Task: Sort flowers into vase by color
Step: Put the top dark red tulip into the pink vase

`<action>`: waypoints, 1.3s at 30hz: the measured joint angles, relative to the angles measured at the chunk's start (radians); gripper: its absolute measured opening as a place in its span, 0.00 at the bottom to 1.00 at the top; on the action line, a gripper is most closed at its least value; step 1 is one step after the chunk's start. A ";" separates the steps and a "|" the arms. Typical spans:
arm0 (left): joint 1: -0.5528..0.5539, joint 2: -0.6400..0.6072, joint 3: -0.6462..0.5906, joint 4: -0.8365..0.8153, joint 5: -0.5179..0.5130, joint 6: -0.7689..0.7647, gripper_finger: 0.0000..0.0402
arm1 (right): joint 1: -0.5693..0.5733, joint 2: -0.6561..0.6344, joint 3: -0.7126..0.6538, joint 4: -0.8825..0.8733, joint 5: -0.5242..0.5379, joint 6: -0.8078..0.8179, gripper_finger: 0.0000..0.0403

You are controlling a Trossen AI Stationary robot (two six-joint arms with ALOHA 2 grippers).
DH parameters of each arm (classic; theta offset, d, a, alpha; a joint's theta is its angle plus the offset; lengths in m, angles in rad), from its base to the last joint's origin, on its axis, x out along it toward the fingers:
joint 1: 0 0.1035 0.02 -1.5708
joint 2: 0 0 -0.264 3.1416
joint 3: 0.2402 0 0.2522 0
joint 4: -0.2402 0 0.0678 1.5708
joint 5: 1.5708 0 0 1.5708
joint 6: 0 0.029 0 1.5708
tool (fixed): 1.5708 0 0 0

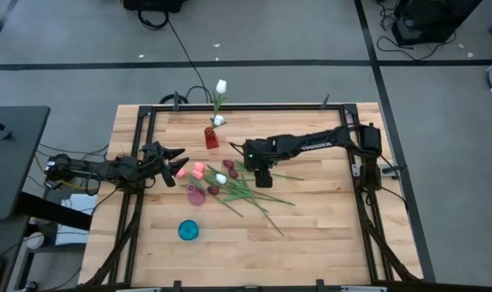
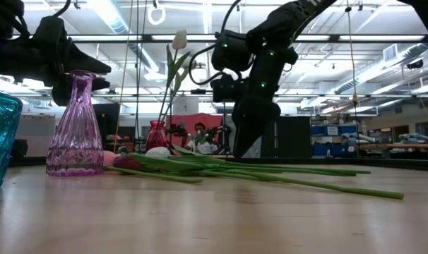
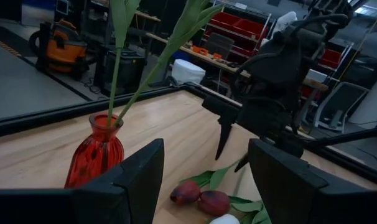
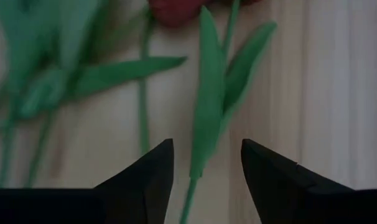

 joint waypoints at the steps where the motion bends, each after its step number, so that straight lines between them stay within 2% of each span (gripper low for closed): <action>1: 0.000 0.000 0.000 0.000 0.000 0.000 0.60 | 0.002 0.000 -0.007 -0.002 0.027 0.001 0.48; 3: 0.000 0.000 0.000 0.000 0.000 0.001 0.60 | 0.003 0.002 -0.023 0.003 0.052 0.000 0.46; 10: 0.000 0.000 0.000 0.000 -0.004 0.028 0.60 | -0.009 0.003 -0.066 0.028 0.028 0.011 0.37; 22: 0.000 0.000 0.000 0.007 -0.007 0.030 0.60 | -0.049 -0.003 -0.093 0.017 -0.039 0.023 0.03; 30: 0.000 0.000 0.000 0.006 -0.007 0.031 0.60 | -0.086 -0.096 -0.097 -0.068 -0.074 0.019 0.03; 32: 0.000 0.000 0.000 0.007 -0.004 0.031 0.60 | -0.095 -0.132 -0.098 -0.062 -0.120 -0.018 0.03; 34: 0.000 0.000 0.000 0.013 0.000 0.031 0.60 | -0.111 -0.181 -0.126 0.008 -0.221 -0.071 0.03; 37: 0.000 0.000 0.000 0.018 0.000 0.049 0.60 | -0.150 -0.248 -0.206 0.200 -0.388 -0.086 0.03; 39: 0.000 0.007 0.000 0.036 -0.006 0.092 0.60 | -0.175 -0.279 -0.275 0.325 -0.457 -0.085 0.03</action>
